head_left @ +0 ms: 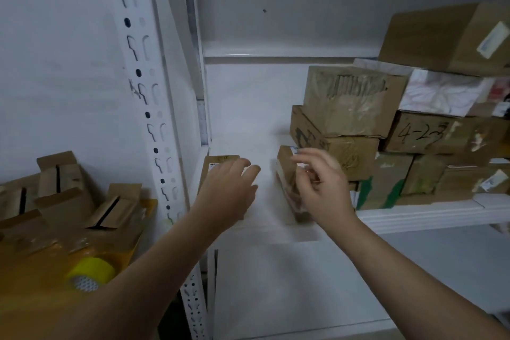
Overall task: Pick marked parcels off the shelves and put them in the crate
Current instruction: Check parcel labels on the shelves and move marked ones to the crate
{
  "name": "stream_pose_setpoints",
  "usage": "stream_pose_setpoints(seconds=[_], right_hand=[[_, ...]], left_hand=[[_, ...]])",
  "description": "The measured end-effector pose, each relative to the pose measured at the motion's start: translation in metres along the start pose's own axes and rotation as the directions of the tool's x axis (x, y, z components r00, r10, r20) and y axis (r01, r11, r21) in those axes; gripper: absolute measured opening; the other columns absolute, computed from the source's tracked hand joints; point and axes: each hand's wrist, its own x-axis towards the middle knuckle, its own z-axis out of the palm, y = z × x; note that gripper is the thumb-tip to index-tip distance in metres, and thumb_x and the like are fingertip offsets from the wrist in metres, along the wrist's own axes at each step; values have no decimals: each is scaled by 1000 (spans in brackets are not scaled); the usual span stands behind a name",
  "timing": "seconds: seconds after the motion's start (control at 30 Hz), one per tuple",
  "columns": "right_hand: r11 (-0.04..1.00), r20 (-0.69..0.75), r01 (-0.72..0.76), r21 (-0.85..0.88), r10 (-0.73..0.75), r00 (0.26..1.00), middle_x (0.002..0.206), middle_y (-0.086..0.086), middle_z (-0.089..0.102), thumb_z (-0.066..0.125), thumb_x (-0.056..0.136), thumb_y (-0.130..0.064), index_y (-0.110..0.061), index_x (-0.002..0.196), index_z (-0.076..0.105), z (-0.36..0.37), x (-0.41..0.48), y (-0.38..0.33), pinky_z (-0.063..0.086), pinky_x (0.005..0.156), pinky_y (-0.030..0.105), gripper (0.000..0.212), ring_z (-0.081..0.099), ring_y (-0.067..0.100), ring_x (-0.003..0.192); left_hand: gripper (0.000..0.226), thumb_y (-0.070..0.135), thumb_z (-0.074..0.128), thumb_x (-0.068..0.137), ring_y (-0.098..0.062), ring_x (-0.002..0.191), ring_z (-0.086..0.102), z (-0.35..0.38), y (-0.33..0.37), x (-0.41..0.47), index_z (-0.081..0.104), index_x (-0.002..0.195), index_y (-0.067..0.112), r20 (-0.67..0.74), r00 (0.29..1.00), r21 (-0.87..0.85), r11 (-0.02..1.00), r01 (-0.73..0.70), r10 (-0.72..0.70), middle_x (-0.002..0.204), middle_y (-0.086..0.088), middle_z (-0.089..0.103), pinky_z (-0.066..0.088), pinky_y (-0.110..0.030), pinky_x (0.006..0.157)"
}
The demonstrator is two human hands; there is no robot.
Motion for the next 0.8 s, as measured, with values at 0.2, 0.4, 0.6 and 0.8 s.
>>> stream_pose_setpoints(seconds=[0.2,0.4,0.6,0.8], right_hand=[[996,-154,-60,-71,48,987,113,-5,51,53,85,-13,-13,100,68,-78,32,9,44,93,37,21,51,22,113],[973,-128,-177,-146,158,979,119,-8,42,59,87,-9,-16,116,60,-123,58,20,38,98,28,29,44,16,119],[947,-53,-309,-89,306,951,136,-1,41,59,89,-14,-20,137,41,-135,64,35,31,95,20,51,37,3,115],[930,76,-358,77,353,933,121,-18,48,59,91,-13,-23,144,32,-136,68,36,42,98,28,60,46,5,114]], left_hand=[[47,32,53,94,-20,122,46,-35,59,47,43,138,18,-151,987,-303,953,12,-60,140,-3,43,40,-31,98],[72,41,56,91,-26,138,27,-64,100,126,18,150,24,-271,961,-317,948,-31,-59,157,-8,11,35,-39,106],[59,31,59,92,-29,122,45,-64,105,160,32,144,22,-130,986,-323,945,55,-101,144,-8,33,44,-38,92],[41,19,60,91,-25,108,51,-63,102,152,48,130,16,-239,953,-450,891,60,-184,126,-7,43,39,-26,84]])
